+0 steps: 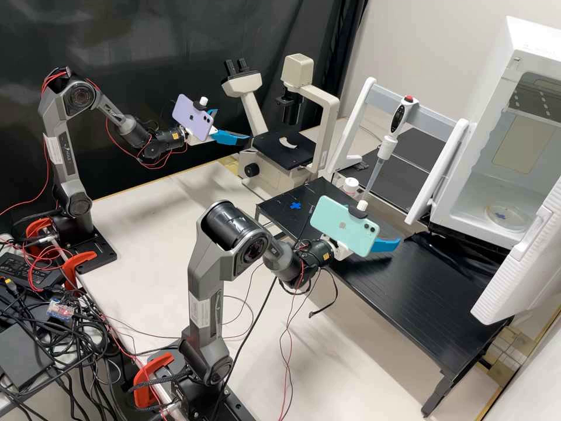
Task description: Move the petri dish to the microscope
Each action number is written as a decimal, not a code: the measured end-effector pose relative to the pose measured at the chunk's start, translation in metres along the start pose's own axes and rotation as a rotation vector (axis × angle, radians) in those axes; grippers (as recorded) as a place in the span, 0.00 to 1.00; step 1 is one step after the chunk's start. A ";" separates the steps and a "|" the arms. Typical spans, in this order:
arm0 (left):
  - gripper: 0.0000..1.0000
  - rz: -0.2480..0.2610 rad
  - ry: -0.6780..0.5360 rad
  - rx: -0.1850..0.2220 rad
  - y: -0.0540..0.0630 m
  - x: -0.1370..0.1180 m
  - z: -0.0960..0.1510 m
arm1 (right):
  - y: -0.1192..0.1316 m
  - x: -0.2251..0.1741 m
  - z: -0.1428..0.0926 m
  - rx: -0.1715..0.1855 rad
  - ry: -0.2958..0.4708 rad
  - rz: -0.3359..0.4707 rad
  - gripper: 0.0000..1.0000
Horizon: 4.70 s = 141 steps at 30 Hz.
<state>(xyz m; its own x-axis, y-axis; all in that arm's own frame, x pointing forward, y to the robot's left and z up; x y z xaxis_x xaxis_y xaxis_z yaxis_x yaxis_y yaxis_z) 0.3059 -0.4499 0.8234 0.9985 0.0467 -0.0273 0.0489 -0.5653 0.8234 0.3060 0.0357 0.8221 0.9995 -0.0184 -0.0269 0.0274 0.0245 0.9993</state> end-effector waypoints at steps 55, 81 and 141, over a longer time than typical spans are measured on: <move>1.00 0.000 0.000 0.000 0.000 0.000 0.000 | 0.166 0.129 0.061 0.116 -0.111 0.278 1.00; 1.00 0.000 0.000 0.000 0.000 0.000 0.000 | 0.159 0.220 0.076 0.038 -0.149 0.204 1.00; 1.00 0.000 0.000 0.000 0.000 0.000 0.000 | 0.168 0.238 0.090 0.015 -0.083 0.180 0.00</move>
<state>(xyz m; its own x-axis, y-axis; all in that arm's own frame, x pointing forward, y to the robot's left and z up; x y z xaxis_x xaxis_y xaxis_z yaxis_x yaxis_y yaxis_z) 0.3059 -0.4499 0.8234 0.9985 0.0467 -0.0273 0.0489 -0.5653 0.8234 0.5467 -0.0550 0.9859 0.9833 -0.0972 0.1537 -0.1524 0.0202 0.9881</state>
